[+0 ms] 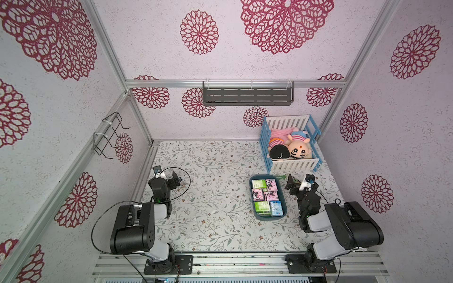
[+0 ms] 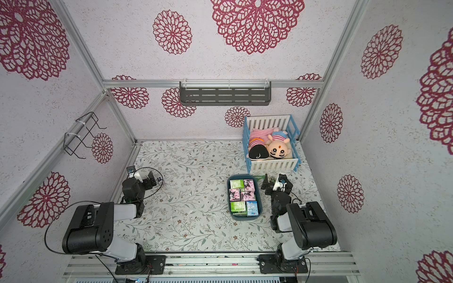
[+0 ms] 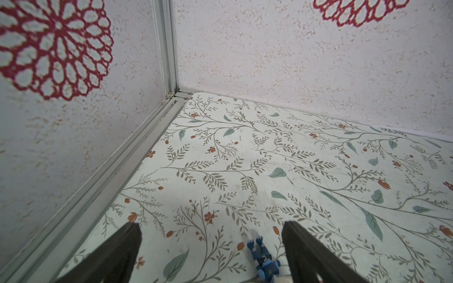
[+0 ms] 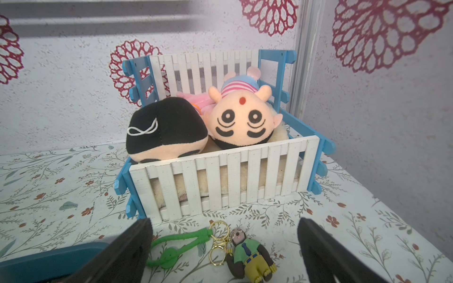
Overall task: Put the pocket tissues into the storage box
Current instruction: Reset both arms
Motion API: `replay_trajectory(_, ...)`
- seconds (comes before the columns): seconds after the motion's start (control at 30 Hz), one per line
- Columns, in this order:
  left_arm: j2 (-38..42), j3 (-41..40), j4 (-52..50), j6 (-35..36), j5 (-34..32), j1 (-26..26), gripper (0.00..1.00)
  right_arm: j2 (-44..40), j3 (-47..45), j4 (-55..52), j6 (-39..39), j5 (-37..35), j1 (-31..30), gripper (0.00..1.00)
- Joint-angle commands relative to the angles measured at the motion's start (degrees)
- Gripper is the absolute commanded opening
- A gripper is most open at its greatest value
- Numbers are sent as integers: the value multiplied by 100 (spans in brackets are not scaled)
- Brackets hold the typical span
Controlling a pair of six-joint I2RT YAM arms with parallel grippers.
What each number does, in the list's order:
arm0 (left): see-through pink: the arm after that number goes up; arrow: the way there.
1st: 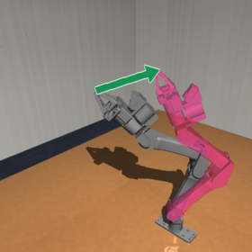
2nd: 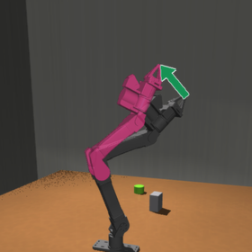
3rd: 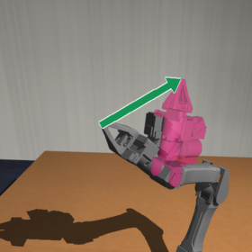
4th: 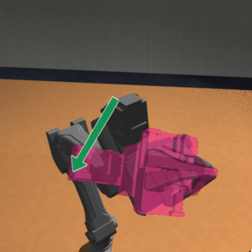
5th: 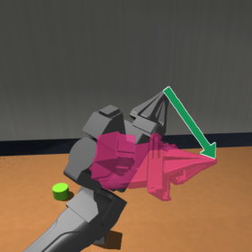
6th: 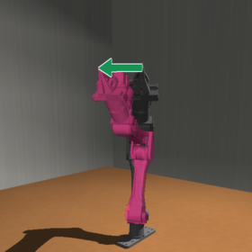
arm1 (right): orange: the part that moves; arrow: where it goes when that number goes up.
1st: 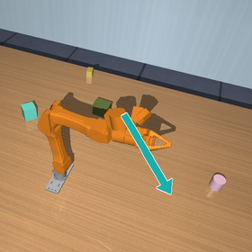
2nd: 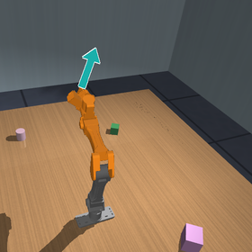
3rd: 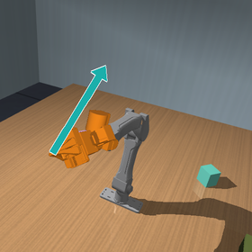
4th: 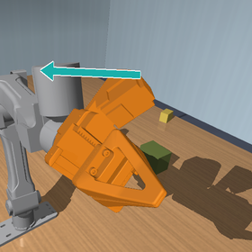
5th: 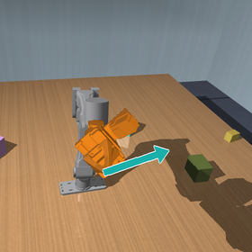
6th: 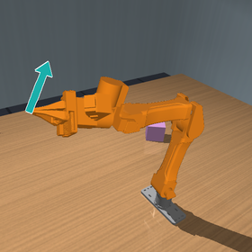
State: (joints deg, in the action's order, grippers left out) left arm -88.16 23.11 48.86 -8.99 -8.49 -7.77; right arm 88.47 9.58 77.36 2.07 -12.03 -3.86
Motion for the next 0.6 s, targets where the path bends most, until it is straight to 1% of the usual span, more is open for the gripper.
replay_trajectory(0.0, -59, 122, 53, 73, -50, 21, 97, -40, 87, 264, -103, 64, 17, 99)
replay_trajectory(0.57, -53, 134, 19, 91, -75, 39, 97, -40, 87, 271, -101, 61, 17, 99)
